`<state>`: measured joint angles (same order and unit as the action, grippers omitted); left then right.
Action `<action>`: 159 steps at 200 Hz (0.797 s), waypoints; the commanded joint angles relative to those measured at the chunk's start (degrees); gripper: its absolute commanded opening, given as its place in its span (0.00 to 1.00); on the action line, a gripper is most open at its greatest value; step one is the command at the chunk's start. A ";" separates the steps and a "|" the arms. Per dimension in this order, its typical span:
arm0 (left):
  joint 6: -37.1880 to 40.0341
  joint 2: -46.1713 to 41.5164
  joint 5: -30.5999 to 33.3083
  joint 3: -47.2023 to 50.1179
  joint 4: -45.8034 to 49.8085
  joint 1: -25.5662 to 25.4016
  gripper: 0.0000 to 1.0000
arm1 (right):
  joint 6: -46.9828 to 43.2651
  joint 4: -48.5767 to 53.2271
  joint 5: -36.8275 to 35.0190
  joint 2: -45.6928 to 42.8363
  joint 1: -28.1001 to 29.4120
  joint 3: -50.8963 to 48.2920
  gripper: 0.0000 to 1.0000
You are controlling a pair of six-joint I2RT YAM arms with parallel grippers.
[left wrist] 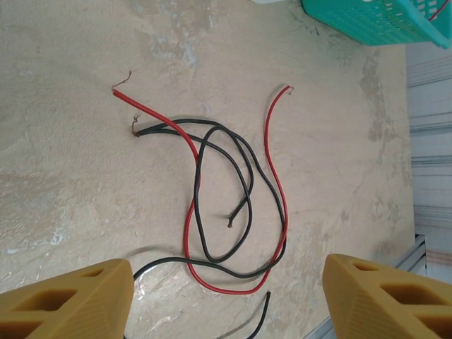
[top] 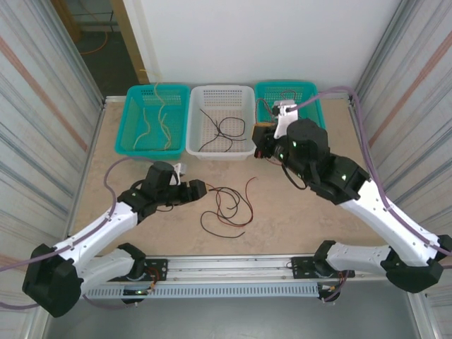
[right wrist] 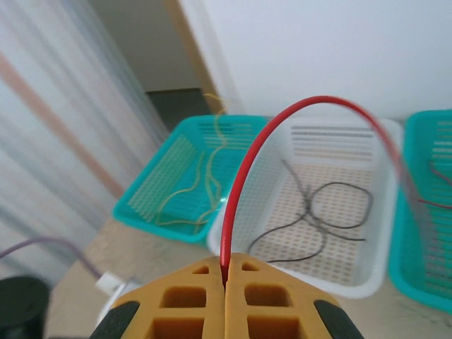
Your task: Untangle the cables
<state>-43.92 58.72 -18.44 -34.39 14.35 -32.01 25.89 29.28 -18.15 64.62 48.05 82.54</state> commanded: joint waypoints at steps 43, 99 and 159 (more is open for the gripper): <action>0.72 1.77 -0.07 0.86 -0.90 -2.43 0.61 | 0.98 5.97 13.75 8.88 -22.54 11.07 0.02; 3.25 3.16 -0.56 -0.22 -0.01 -2.96 0.53 | 1.36 7.52 22.88 22.21 -34.12 20.07 0.02; 5.32 5.45 0.12 -1.20 2.93 -3.58 0.55 | 1.06 13.09 27.19 37.05 -38.38 32.88 0.36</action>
<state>-40.69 62.85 -18.55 -34.11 14.50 -35.27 26.46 38.57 5.65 98.41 10.37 111.28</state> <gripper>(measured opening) 0.542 0.243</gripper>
